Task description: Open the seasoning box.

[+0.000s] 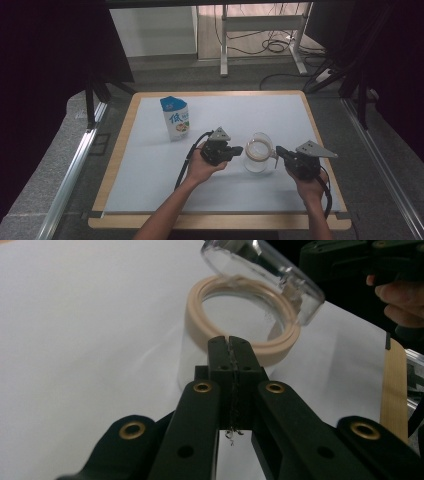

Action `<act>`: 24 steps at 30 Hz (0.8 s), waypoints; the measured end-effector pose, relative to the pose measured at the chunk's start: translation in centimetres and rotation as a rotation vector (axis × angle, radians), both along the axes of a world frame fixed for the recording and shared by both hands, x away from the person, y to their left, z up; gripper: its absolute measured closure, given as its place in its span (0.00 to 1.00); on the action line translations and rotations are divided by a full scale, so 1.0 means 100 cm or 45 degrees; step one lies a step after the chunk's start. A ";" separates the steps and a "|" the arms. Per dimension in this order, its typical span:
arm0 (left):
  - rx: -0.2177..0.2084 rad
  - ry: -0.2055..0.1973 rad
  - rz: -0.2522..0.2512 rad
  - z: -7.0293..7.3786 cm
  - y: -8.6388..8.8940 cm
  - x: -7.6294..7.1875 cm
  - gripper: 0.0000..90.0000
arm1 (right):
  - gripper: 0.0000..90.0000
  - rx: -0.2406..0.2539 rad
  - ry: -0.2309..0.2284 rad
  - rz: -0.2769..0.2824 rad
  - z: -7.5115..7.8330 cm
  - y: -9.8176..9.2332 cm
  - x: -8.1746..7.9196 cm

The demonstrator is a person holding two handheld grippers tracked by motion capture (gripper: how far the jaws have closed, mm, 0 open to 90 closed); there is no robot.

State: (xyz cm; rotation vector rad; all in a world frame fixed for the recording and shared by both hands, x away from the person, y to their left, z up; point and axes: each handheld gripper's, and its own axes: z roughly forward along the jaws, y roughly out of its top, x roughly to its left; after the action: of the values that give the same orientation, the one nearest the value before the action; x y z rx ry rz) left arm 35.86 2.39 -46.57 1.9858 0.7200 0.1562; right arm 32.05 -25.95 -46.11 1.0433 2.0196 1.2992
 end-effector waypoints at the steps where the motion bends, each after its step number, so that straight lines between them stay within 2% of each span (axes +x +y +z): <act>1: 0.005 -0.003 -0.006 0.001 -0.002 0.000 1.00 | 1.00 0.001 0.001 0.000 0.000 0.000 0.000; 15: -0.011 -0.017 -0.038 0.011 -0.014 0.000 1.00 | 1.00 0.000 -0.006 -0.008 -0.001 0.000 -0.002; 19: -0.012 -0.011 -0.049 0.013 -0.014 0.002 1.00 | 1.00 0.019 -0.013 0.014 0.002 0.001 -0.011; 24: -0.024 -0.008 -0.061 0.019 -0.016 0.003 1.00 | 0.99 0.071 -0.006 0.063 0.003 -0.001 -0.025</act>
State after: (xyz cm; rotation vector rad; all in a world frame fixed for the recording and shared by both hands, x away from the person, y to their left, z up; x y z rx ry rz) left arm 36.18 0.81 -44.67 1.9819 0.6671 0.1272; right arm 29.57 -26.01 -45.82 1.0201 2.0277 1.3893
